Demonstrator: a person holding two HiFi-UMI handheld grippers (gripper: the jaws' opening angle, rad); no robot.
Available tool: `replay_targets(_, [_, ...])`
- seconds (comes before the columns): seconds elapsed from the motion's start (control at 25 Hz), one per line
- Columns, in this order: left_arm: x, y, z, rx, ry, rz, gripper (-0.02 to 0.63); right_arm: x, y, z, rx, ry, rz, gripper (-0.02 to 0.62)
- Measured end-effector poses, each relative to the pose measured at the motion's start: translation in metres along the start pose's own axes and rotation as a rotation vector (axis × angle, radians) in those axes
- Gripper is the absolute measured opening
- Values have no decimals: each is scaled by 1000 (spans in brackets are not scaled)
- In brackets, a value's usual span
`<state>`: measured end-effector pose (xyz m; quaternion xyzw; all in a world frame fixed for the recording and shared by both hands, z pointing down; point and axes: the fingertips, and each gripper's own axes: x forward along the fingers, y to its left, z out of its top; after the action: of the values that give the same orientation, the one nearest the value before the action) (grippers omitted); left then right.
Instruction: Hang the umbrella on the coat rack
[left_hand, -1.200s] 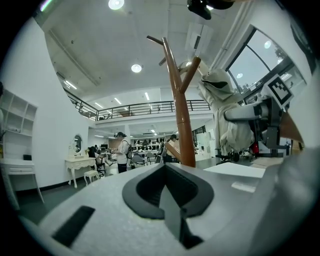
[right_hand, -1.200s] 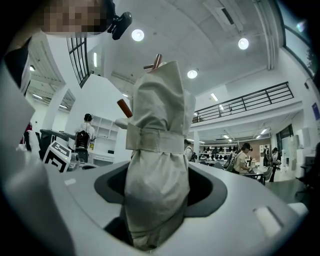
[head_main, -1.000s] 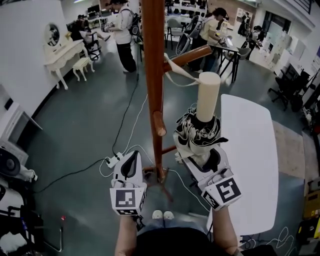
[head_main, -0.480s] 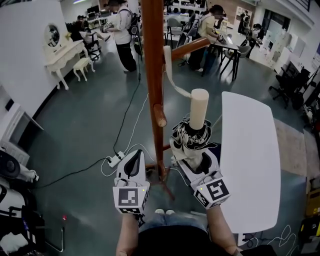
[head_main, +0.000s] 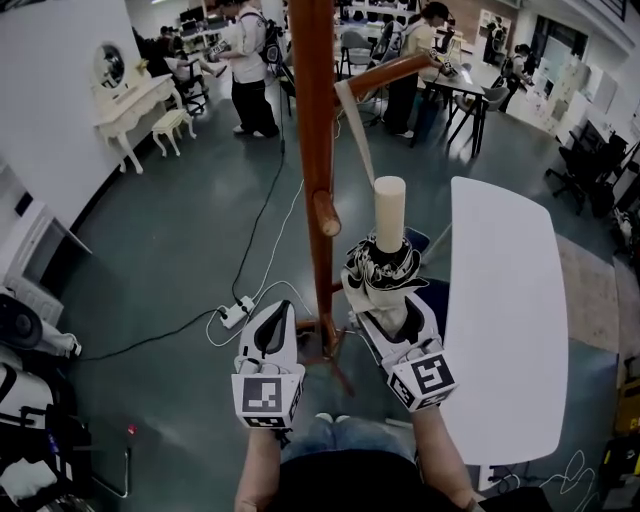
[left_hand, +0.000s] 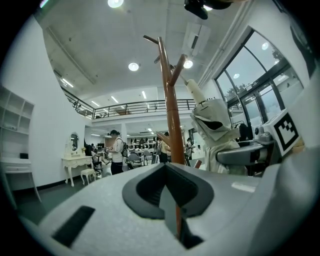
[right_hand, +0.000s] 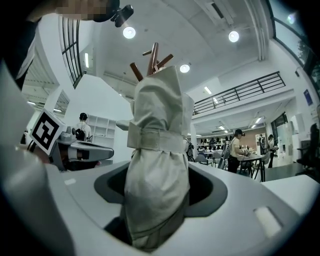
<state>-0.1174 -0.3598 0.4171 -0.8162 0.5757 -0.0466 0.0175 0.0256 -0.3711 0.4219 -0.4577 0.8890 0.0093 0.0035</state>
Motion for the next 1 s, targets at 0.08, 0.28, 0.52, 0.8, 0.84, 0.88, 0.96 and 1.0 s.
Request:
replay_targets(0.08, [0, -2, 1, 2, 0, 3, 8, 1, 1, 0, 0, -4, 8, 304])
replay_targets(0.28, [-4, -4, 4, 6, -2, 18, 8, 0, 1, -1, -8, -2, 18, 313])
replay_targets(0.52, [-7, -6, 2, 7, -2, 31, 8, 1, 6, -6, -8, 17, 48, 328])
replay_targets(0.8, [-6, -13, 7, 11, 8, 40, 8, -2, 7, -4, 8, 31, 85, 344])
replay_targets(0.84, [-6, -15, 7, 11, 8, 41, 8, -4, 6, -3, 10, 26, 85, 347])
replay_targets(0.88, [-7, -16, 7, 11, 8, 42, 8, -7, 5, -1, 14, 17, 84, 345])
replay_targets(0.96, [-8, -18, 8, 10, 7, 45, 8, -11, 2, 3, 22, 3, 78, 345])
replay_targets(1.0, [-8, -17, 9, 9, 8, 46, 8, -13, 0, 5, 25, -1, 73, 345])
